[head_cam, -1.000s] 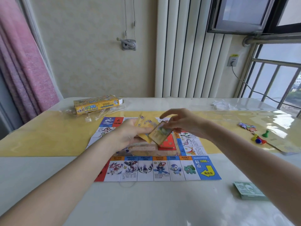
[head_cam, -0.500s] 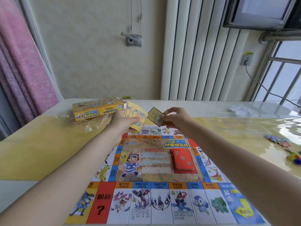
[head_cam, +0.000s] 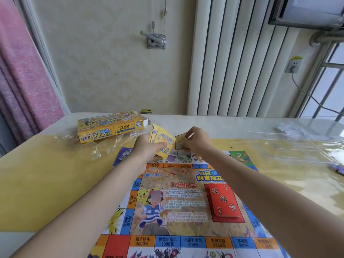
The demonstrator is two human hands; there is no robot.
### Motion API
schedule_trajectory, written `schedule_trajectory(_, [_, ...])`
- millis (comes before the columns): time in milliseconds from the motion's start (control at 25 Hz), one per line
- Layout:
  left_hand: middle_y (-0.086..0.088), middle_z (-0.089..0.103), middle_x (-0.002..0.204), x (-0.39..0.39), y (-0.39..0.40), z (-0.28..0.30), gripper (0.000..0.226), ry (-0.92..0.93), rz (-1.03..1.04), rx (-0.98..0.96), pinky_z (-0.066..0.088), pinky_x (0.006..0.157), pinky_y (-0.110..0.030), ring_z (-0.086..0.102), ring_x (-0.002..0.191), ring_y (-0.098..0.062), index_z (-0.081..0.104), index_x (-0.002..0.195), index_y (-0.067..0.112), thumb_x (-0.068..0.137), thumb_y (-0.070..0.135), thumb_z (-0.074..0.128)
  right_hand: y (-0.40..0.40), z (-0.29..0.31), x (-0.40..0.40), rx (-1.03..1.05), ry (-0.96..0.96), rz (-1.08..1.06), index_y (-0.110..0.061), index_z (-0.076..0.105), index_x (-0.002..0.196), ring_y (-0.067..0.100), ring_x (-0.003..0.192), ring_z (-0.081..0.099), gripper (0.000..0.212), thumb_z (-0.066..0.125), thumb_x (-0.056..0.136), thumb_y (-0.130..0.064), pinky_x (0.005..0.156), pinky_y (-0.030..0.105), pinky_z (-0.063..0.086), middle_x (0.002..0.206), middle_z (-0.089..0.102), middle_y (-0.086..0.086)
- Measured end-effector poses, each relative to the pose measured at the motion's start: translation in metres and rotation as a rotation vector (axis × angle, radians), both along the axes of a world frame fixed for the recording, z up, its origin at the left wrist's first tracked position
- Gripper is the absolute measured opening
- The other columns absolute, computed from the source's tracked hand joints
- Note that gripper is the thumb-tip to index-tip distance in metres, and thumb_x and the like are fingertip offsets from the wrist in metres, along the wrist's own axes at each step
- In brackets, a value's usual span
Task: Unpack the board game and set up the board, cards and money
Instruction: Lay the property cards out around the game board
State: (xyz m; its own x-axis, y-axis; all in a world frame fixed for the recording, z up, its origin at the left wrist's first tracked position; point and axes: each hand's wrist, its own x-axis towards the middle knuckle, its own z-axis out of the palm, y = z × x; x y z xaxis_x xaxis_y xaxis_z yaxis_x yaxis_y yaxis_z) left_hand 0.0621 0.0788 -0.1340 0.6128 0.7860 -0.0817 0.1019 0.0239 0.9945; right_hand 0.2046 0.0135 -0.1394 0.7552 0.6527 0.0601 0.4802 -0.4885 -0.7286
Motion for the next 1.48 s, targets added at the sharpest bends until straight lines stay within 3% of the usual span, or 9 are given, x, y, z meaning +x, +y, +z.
schedule_trajectory(240, [-0.011, 0.065, 0.104, -0.001, -0.003, -0.004, 0.020, -0.010, -0.007, -0.034, 0.053, 0.080, -0.038, 0.063, 0.094, -0.027, 0.057, 0.103, 0.012, 0.087, 0.001, 0.060, 0.003, -0.005, 0.001, -0.188, -0.232, 0.003, -0.004, 0.063, 0.109, 0.029, 0.110, 0.048, 0.027, 0.064, 0.085, -0.017, 0.092, 0.031, 0.043, 0.123, 0.044, 0.015])
schedule_trajectory(320, [-0.010, 0.065, 0.095, -0.003, -0.005, -0.003, 0.019, -0.053, -0.013, -0.121, 0.053, 0.069, -0.031, 0.063, 0.081, -0.023, 0.057, 0.101, 0.010, 0.086, -0.001, 0.060, -0.003, 0.004, -0.004, -0.056, -0.200, -0.017, -0.003, 0.064, 0.107, 0.026, 0.104, 0.051, 0.023, 0.059, 0.089, -0.017, 0.086, 0.028, 0.040, 0.116, 0.049, 0.013])
schedule_trajectory(480, [-0.009, 0.067, 0.089, -0.007, -0.019, 0.002, 0.015, -0.125, -0.070, -0.245, 0.056, 0.063, -0.028, 0.064, 0.075, -0.021, 0.059, 0.089, 0.011, 0.082, -0.002, 0.064, -0.036, 0.035, -0.021, 0.188, 0.248, 0.226, 0.003, 0.065, 0.093, 0.018, 0.063, 0.053, 0.027, 0.058, 0.089, -0.023, 0.055, 0.025, 0.043, 0.073, 0.060, 0.007])
schedule_trajectory(720, [-0.014, 0.070, 0.078, -0.023, -0.052, 0.024, 0.015, -0.213, -0.221, -0.397, 0.058, 0.054, -0.028, 0.069, 0.058, -0.018, 0.059, 0.101, 0.000, 0.092, 0.011, 0.054, -0.100, 0.061, -0.033, 0.166, 0.270, 0.235, -0.005, 0.061, 0.076, 0.009, 0.041, 0.045, 0.011, 0.070, 0.079, -0.009, 0.041, 0.018, 0.037, 0.058, 0.057, 0.007])
schedule_trajectory(840, [-0.022, 0.069, 0.090, -0.032, -0.065, 0.022, 0.019, -0.155, -0.228, -0.415, 0.058, 0.061, -0.034, 0.069, 0.067, -0.026, 0.058, 0.107, -0.002, 0.095, 0.011, 0.049, -0.125, 0.065, -0.034, 0.336, -0.005, 0.047, -0.014, 0.060, 0.076, 0.008, 0.042, 0.043, 0.010, 0.067, 0.082, -0.014, 0.043, 0.019, 0.034, 0.054, 0.056, 0.001])
schedule_trajectory(960, [-0.023, 0.069, 0.098, -0.033, -0.085, 0.022, 0.021, -0.127, -0.261, -0.460, 0.056, 0.074, -0.037, 0.068, 0.080, -0.029, 0.060, 0.107, -0.001, 0.095, 0.012, 0.048, -0.147, 0.066, -0.051, 0.332, -0.413, 0.196, -0.016, 0.062, 0.081, -0.001, 0.053, 0.057, 0.007, 0.065, 0.083, -0.010, 0.052, 0.008, 0.044, 0.069, 0.069, -0.001])
schedule_trajectory(1160, [-0.015, 0.071, 0.068, -0.031, -0.101, 0.035, 0.013, -0.198, -0.236, -0.416, 0.057, 0.056, -0.033, 0.069, 0.056, -0.021, 0.061, 0.099, -0.001, 0.090, 0.006, 0.055, -0.168, 0.046, -0.062, 0.158, -0.638, 0.418, -0.012, 0.066, 0.104, 0.015, 0.078, 0.067, 0.027, 0.052, 0.085, 0.001, 0.074, 0.017, 0.050, 0.096, 0.072, 0.000])
schedule_trajectory(1320, [-0.019, 0.068, 0.084, -0.040, -0.104, 0.036, 0.004, -0.148, -0.229, -0.320, 0.055, 0.066, -0.038, 0.065, 0.069, -0.028, 0.057, 0.089, 0.005, 0.088, 0.001, 0.057, -0.174, 0.047, -0.060, 0.204, -0.491, 0.402, -0.011, 0.070, 0.101, 0.009, 0.083, 0.066, 0.033, 0.048, 0.085, 0.006, 0.078, 0.013, 0.051, 0.092, 0.071, -0.003])
schedule_trajectory(1480, [-0.015, 0.068, 0.089, -0.044, -0.106, 0.036, 0.010, -0.107, -0.281, -0.215, 0.057, 0.065, -0.034, 0.067, 0.067, -0.020, 0.058, 0.096, 0.006, 0.088, 0.001, 0.057, -0.177, 0.056, -0.061, 0.369, -0.093, 0.239, -0.007, 0.065, 0.098, 0.020, 0.080, 0.069, 0.017, 0.053, 0.088, 0.001, 0.070, 0.024, 0.056, 0.090, 0.071, 0.008])
